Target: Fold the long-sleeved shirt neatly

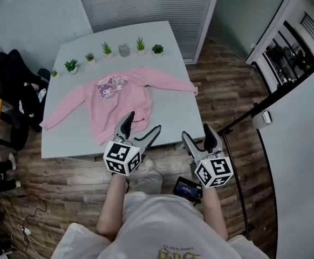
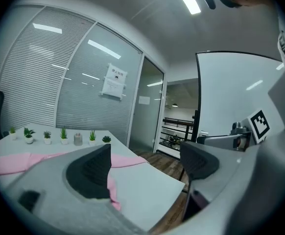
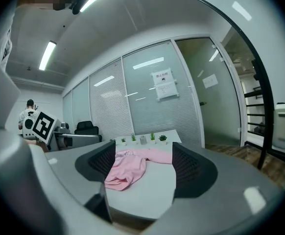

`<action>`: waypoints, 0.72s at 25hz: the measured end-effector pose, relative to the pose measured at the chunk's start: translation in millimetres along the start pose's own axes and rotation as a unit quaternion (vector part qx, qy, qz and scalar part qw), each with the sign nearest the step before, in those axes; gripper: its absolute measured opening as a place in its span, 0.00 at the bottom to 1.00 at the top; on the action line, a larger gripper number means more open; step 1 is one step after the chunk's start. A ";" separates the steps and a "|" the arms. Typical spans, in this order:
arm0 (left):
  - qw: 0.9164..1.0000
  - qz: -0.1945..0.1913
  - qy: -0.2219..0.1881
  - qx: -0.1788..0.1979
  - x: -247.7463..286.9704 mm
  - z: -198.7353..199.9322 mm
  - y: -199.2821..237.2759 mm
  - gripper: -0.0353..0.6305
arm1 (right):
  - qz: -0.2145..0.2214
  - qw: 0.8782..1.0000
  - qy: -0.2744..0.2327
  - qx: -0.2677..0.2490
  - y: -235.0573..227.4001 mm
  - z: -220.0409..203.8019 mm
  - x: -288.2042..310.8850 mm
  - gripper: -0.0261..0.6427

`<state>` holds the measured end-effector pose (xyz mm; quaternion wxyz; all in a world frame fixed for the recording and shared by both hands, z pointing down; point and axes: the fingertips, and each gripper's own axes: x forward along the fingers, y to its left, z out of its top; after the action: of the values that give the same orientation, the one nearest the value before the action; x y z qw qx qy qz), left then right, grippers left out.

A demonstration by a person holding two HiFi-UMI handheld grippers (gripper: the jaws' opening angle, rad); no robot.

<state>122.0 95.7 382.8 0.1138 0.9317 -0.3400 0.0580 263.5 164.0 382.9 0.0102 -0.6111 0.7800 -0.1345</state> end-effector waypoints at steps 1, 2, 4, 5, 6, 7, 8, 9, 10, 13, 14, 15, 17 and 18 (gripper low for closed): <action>1.000 -0.004 0.002 0.001 12.9 3.8 8.1 0.71 | -0.005 1.000 0.000 0.000 -7.5 5.1 12.8 0.57; 1.000 -0.007 0.003 0.001 24.8 7.6 16.6 0.71 | -0.010 1.000 0.000 0.000 -14.5 9.5 24.9 0.57; 1.000 -0.013 0.004 -0.002 46.8 15.2 33.3 0.71 | -0.020 1.000 0.003 0.000 -26.7 16.5 46.8 0.57; 1.000 -0.016 0.005 -0.003 56.8 18.5 41.0 0.71 | -0.025 1.000 0.004 0.001 -32.3 19.0 56.5 0.57; 1.000 -0.020 0.006 -0.005 66.2 21.0 48.1 0.71 | -0.030 1.000 0.006 0.002 -37.9 21.0 65.5 0.57; 1.000 -0.024 0.008 -0.006 75.4 23.0 54.5 0.71 | -0.036 0.999 0.008 0.005 -43.9 22.7 73.9 0.57; 1.000 -0.029 0.010 -0.008 84.4 24.5 60.0 0.71 | -0.043 0.999 0.009 0.008 -50.6 24.2 81.5 0.57; 0.999 -0.034 0.013 -0.009 93.0 25.7 64.6 0.70 | -0.050 0.999 0.010 0.012 -57.9 25.7 88.0 0.57; 0.999 -0.040 0.015 -0.010 100.9 26.8 68.8 0.70 | -0.058 0.998 0.011 0.016 -65.3 27.0 93.5 0.57; 0.998 -0.056 0.024 -0.020 120.4 27.7 80.0 0.70 | -0.081 0.996 0.011 0.025 -85.3 28.8 105.3 0.57; 0.998 -0.059 0.028 -0.021 126.1 26.0 82.9 0.70 | -0.087 0.996 0.011 0.027 -90.9 28.5 108.2 0.57; 0.997 -0.062 0.034 -0.021 131.1 23.3 84.8 0.70 | -0.092 0.995 0.012 0.029 -96.0 27.6 110.7 0.57; 0.997 -0.065 0.042 -0.019 138.9 17.6 86.3 0.69 | -0.098 0.995 0.013 0.033 -103.7 25.5 114.3 0.57; 0.997 -0.066 0.044 -0.019 142.0 15.7 86.6 0.69 | -0.100 0.994 0.013 0.034 -106.0 25.1 116.0 0.57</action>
<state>174.6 -60.7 408.8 0.1495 0.9465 -0.2734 0.0845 339.5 25.2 399.5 0.0075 -0.6832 0.7102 -0.1695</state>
